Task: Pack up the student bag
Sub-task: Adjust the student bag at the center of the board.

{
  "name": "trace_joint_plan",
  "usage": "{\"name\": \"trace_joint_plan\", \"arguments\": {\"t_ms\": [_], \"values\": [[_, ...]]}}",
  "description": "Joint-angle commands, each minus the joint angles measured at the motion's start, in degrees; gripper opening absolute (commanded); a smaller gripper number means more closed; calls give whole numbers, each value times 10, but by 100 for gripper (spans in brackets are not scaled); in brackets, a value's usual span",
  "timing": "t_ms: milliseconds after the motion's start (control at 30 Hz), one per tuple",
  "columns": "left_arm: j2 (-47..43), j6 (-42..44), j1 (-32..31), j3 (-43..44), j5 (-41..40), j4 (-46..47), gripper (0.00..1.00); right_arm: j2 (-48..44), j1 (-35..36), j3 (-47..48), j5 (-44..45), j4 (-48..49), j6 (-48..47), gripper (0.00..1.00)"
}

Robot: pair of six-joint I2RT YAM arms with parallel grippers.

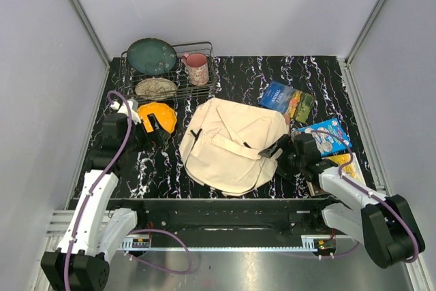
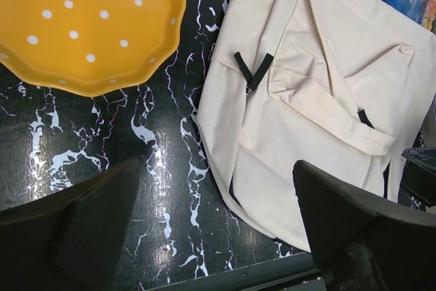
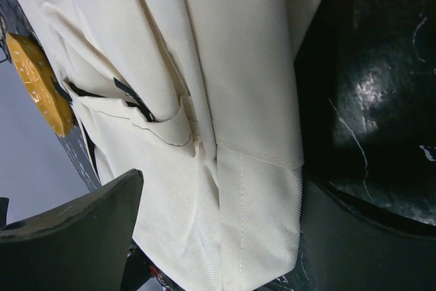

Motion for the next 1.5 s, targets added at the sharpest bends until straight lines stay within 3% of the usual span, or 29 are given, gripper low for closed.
{"name": "trace_joint_plan", "arguments": {"t_ms": [0,133,267,600,767,833,933,1067,1167,1300,1467], "values": [[-7,6,4,4,4,27,99,3,8,1,-5,-2,27,95],[-6,6,3,3,5,26,99,-58,15,21,78,-109,12,97],[-4,6,3,5,6,27,99,-84,14,4,61,-76,11,93],[-4,6,3,4,7,26,99,61,17,25,-11,1,-20,82],[-7,6,4,3,3,26,99,73,18,40,-12,17,-54,45],[-8,7,4,4,4,26,99,62,17,84,6,-38,-85,17],[-11,7,3,3,4,26,99,35,18,165,33,-105,-181,3],[-15,7,4,3,5,26,99,53,18,309,43,-226,-373,0],[-19,8,4,3,6,26,99,97,17,419,68,-386,-480,0],[-23,8,3,3,10,27,99,179,18,517,104,-498,-570,0],[-23,10,4,-4,34,37,99,257,16,540,144,-522,-605,0]]}}
